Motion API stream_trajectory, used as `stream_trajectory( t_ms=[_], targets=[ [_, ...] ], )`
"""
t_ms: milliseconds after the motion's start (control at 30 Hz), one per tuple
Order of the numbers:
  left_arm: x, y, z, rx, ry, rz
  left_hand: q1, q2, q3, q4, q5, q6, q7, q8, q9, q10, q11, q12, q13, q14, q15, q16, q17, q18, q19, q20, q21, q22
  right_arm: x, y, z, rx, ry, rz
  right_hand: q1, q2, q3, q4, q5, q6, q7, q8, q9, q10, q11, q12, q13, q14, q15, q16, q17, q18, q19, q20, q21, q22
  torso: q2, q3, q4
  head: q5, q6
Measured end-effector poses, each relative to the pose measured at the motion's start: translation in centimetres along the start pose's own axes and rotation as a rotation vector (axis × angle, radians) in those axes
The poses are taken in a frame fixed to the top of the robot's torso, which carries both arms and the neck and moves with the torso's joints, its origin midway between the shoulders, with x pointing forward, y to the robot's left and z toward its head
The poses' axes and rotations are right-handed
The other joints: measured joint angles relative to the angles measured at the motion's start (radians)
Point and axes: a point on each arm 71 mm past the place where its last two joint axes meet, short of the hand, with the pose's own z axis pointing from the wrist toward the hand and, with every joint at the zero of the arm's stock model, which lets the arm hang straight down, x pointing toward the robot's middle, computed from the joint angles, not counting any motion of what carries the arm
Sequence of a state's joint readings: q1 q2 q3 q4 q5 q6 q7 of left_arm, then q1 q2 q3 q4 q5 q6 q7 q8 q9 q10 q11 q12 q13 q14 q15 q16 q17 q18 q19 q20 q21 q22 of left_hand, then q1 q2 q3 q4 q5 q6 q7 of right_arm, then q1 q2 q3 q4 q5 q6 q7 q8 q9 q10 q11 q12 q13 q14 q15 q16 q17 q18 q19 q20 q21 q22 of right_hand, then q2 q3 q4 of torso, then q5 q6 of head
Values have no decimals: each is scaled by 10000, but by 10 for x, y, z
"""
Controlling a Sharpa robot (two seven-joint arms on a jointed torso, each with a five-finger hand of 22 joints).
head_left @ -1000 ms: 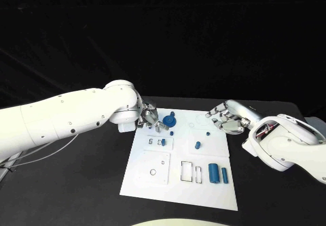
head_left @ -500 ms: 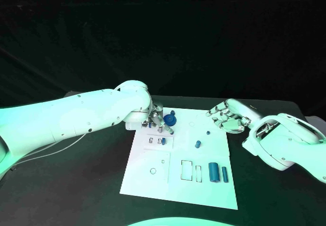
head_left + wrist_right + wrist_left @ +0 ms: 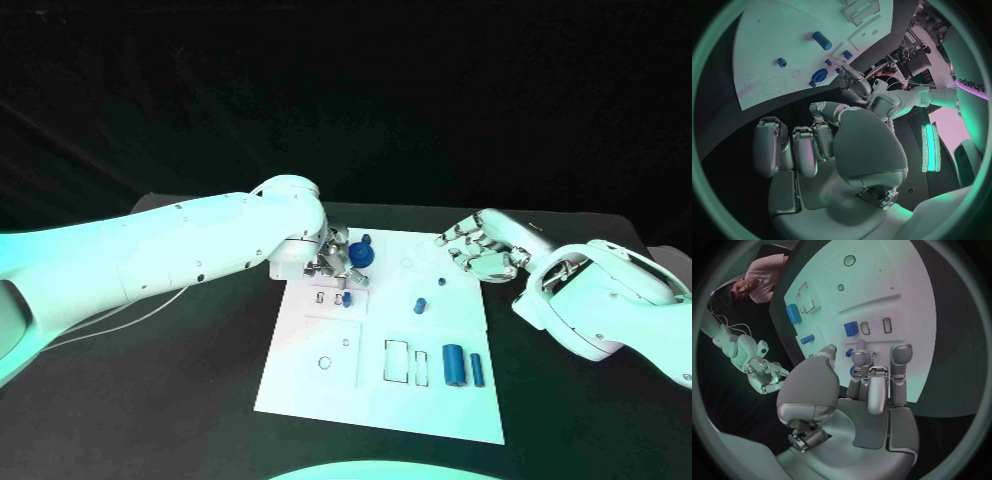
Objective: Assemble the parts on the task board
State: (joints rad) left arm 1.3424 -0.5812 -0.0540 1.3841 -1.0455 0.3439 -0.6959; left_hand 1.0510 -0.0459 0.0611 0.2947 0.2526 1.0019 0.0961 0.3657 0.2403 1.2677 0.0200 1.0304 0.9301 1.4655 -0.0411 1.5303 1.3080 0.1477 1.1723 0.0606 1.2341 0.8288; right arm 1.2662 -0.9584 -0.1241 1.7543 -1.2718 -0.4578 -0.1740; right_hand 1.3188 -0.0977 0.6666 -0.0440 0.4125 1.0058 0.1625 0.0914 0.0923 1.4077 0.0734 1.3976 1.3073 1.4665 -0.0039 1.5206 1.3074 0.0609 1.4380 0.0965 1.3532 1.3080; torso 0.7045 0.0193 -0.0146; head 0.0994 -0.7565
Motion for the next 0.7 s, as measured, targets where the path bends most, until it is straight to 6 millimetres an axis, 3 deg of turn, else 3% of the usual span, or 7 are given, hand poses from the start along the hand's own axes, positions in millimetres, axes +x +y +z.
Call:
stream_trajectory(
  t_ms=[700],
  targets=[
    [7, 0, 4, 30, 595, 149, 199, 199, -85, -27, 0, -37, -37, 216, 225, -35, -35, 94, 50, 0, 0, 0, -3, 0, 0, 0, 0, 37, 0, 0, 0, 0, -11, 2, 0, 0, 40, -40, 56, 0, 0, 0, 0, 0, 0, 0, 0, 0, 0, 0, -1, 0, 0, 0, 0, -1, -6, 6, 0, 10, -27]
  ],
)
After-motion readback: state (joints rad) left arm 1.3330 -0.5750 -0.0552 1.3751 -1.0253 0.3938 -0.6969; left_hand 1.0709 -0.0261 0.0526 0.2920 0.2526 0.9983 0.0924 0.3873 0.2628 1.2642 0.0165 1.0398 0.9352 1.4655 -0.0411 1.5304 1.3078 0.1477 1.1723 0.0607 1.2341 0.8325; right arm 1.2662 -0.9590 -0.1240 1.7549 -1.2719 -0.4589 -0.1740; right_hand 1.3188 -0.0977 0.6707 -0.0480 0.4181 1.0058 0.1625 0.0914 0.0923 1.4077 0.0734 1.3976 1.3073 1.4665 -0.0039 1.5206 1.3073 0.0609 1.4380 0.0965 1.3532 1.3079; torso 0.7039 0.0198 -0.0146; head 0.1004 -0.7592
